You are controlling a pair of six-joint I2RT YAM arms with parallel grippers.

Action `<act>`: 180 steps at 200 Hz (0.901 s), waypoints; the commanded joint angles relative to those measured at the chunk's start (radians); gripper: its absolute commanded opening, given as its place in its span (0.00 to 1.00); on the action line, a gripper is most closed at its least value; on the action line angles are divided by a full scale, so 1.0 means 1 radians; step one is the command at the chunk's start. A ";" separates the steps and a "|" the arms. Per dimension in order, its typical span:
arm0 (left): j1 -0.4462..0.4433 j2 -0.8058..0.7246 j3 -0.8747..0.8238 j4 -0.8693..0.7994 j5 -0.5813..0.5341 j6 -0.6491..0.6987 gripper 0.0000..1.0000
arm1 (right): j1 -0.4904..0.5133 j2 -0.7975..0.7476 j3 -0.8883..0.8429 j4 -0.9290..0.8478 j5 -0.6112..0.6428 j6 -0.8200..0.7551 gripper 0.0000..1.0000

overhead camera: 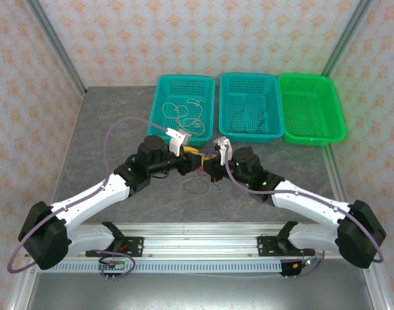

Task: Untangle the cables

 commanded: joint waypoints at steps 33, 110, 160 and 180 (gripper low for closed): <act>-0.006 0.042 0.017 0.049 0.061 0.004 0.06 | 0.004 -0.024 0.033 0.099 -0.020 0.028 0.00; 0.036 -0.152 -0.051 -0.125 -0.290 -0.009 0.00 | -0.001 -0.101 -0.024 -0.002 0.473 0.028 0.00; 0.120 -0.311 -0.074 -0.275 -0.474 -0.037 0.00 | -0.115 -0.201 -0.124 -0.077 0.692 0.195 0.00; 0.134 -0.354 -0.073 -0.337 -0.563 -0.052 0.00 | -0.170 -0.253 -0.151 -0.149 0.789 0.276 0.00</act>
